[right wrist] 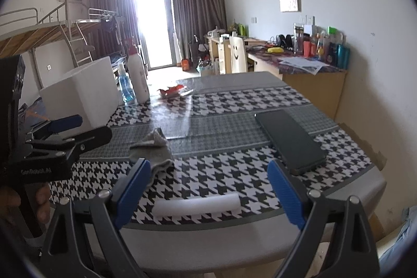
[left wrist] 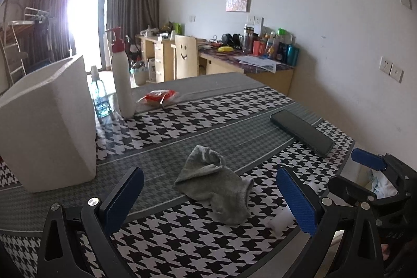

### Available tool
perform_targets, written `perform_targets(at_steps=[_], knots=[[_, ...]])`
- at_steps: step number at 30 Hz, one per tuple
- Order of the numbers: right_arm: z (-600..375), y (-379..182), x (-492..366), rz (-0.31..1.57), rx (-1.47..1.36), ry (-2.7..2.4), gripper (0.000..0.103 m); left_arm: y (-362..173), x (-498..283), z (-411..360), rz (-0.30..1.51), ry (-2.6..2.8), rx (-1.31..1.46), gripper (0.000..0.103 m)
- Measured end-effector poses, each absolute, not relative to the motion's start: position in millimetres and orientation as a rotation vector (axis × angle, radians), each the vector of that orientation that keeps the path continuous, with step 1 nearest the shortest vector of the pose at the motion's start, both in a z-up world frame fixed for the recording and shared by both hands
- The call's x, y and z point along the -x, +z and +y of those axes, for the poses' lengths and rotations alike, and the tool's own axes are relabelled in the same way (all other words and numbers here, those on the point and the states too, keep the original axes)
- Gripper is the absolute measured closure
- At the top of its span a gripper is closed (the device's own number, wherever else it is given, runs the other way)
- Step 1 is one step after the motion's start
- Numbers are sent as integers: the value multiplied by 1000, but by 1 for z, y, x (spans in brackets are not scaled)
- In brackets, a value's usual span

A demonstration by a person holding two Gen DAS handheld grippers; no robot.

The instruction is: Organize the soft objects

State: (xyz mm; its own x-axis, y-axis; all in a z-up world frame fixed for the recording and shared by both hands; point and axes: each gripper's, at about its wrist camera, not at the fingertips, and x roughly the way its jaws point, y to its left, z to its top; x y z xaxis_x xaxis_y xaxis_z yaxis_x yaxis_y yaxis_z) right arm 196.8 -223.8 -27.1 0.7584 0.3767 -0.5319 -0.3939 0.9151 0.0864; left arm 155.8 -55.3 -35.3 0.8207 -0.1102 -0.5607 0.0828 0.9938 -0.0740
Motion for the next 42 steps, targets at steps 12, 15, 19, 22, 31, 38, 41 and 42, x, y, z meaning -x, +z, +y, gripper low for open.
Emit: perform_targets(at_steps=[12, 15, 19, 22, 31, 38, 41, 42], knots=[[-232, -42, -206, 624, 8, 422, 9, -45, -168, -64, 632, -118, 33, 1], [-232, -45, -207, 633, 14, 422, 9, -49, -173, -64, 648, -119, 37, 1], [-235, -50, -210, 649, 16, 418, 9, -54, -178, -66, 663, -128, 38, 1], [-235, -53, -212, 657, 16, 413, 9, -58, -179, -68, 675, -128, 25, 1], [-234, -60, -217, 686, 25, 414, 9, -78, -197, -79, 750, -127, -7, 1], [-233, -70, -219, 718, 20, 425, 9, -90, -211, -83, 798, -144, -13, 11], [-233, -73, -220, 733, 23, 431, 9, -98, -219, -83, 839, -145, -4, 20], [-233, -74, -221, 739, 22, 437, 9, -100, -221, -82, 853, -149, 3, 23]])
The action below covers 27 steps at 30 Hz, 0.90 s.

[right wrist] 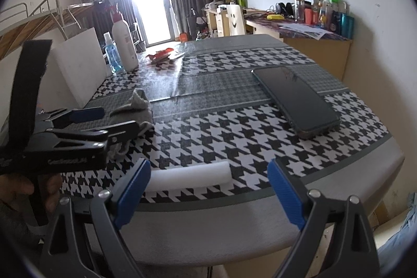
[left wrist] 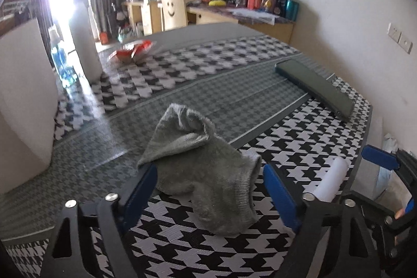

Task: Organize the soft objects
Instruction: 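Close the left tool on the grey sock while the right tool closes on the white foam roller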

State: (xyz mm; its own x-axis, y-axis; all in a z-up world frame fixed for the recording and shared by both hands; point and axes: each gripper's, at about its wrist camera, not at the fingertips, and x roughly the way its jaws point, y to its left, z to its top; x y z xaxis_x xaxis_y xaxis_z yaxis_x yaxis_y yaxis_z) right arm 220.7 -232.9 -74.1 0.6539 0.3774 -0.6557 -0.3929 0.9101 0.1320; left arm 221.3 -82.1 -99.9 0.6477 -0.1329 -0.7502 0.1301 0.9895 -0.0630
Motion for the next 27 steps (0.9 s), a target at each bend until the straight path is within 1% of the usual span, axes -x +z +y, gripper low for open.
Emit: perform_targets(at_steps=[2, 8, 9, 11, 13, 15, 16, 18, 20, 25, 27], knots=[[-233, -77, -223, 757, 8, 449, 10, -104, -225, -82, 883, -159, 12, 25], [-233, -82, -224, 793, -3, 458, 10, -105, -225, -88, 893, -150, -20, 25], [-232, -83, -224, 797, 0, 462, 10, -106, -225, -89, 895, -145, -27, 26], [-230, -84, -223, 800, 3, 468, 10, -106, -226, -89, 895, -130, -43, 31], [-228, -86, -223, 812, 5, 471, 17, -106, -227, -90, 893, -116, -54, 38], [-226, -88, -223, 829, 7, 472, 25, -106, -227, -90, 890, -115, -59, 42], [-225, -88, -223, 828, 11, 467, 26, -106, -227, -90, 889, -120, -60, 44], [-224, -88, -223, 829, 16, 466, 34, -106, -227, -88, 887, -121, -57, 46], [-223, -88, -223, 833, 20, 466, 37, -106, -227, -88, 888, -122, -58, 47], [-219, -86, -231, 842, 23, 460, 39, -104, -227, -88, 886, -121, -56, 52], [-219, -86, -235, 847, 25, 452, 45, -104, -227, -88, 885, -124, -57, 53]])
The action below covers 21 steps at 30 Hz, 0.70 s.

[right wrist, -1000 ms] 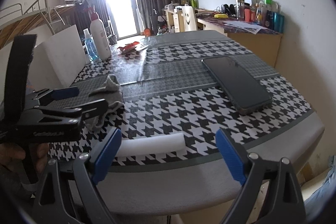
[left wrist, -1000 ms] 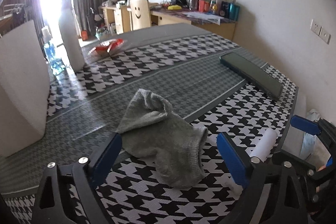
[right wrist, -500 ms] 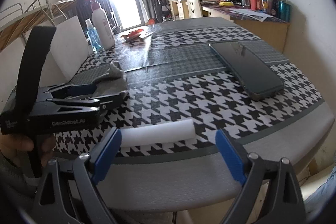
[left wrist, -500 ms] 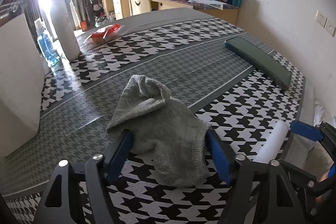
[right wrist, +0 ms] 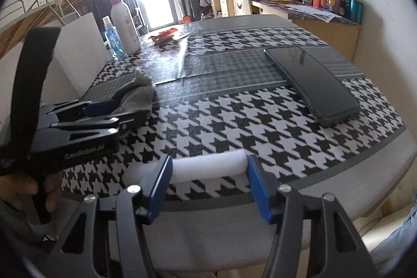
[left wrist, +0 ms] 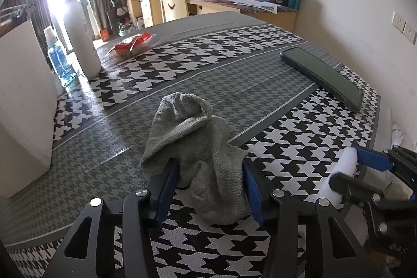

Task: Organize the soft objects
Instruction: 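Close the left tool on the grey sock while the right tool closes on the white foam roller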

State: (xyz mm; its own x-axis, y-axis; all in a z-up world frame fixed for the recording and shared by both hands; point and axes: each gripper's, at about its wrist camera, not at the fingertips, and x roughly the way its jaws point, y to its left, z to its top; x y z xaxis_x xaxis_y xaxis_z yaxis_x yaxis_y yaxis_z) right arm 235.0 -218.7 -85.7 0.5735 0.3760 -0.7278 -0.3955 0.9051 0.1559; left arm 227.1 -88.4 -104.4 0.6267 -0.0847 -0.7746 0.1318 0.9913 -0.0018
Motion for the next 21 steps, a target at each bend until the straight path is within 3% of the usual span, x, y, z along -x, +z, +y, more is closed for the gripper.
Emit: perform_targets(at_steps=[7, 9, 10, 14, 16, 21], knots=[[-214, -85, -245, 841, 37, 421, 56, -104, -227, -87, 882, -135, -40, 54], [-214, -84, -250, 838, 39, 408, 74, -103, -227, -86, 881, -138, -30, 55], [-215, -84, -252, 838, 40, 400, 76, -103, -227, -85, 880, -138, -30, 56], [-216, -82, -256, 836, 21, 404, 77, -103, -226, -83, 877, -134, -18, 61], [-219, -80, -255, 837, 7, 403, 77, -102, -226, -81, 874, -137, -14, 70], [-214, -83, -250, 849, 56, 356, 79, -102, -226, -78, 872, -152, -4, 74]])
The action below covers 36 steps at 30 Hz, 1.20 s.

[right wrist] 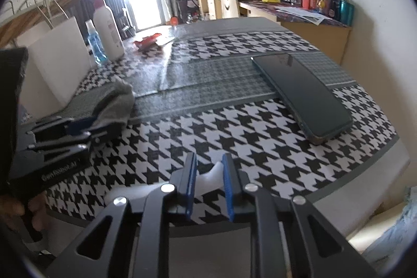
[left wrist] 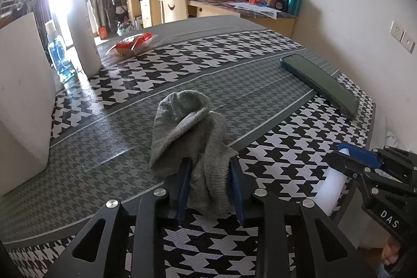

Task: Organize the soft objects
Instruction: 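Close the left tool on the grey sock while the right tool closes on the white foam roller, then lift the grey sock with the left tool while the right tool lifts the foam roller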

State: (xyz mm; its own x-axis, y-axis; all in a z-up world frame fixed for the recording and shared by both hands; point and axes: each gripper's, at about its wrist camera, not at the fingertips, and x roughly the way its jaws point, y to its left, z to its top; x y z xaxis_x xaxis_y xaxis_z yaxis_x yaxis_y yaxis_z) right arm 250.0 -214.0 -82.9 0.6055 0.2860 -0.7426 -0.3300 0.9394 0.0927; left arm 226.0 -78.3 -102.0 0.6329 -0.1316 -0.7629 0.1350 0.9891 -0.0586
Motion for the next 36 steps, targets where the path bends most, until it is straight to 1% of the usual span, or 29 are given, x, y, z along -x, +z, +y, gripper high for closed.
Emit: perform_targets(at_steps=[5, 6, 11, 23, 28, 30, 36], knots=[[-218, -83, -249, 883, 20, 325, 79, -101, -223, -77, 865, -171, 5, 75], [-220, -83, -249, 892, 1, 317, 74, -101, -222, -76, 863, -175, 8, 75], [-230, -82, -245, 926, -54, 275, 65, -98, -216, -74, 844, -189, 11, 76], [-235, -69, -224, 919, -96, 213, 65, -75, -188, -63, 718, -225, 9, 76], [-220, -78, -227, 963, -79, 217, 65, -69, -179, -55, 692, -230, 11, 76], [-219, -75, -228, 945, -92, 209, 65, -69, -177, -51, 688, -231, 13, 76], [-217, -73, -235, 971, -141, 198, 65, -67, -174, -42, 669, -234, 27, 76]])
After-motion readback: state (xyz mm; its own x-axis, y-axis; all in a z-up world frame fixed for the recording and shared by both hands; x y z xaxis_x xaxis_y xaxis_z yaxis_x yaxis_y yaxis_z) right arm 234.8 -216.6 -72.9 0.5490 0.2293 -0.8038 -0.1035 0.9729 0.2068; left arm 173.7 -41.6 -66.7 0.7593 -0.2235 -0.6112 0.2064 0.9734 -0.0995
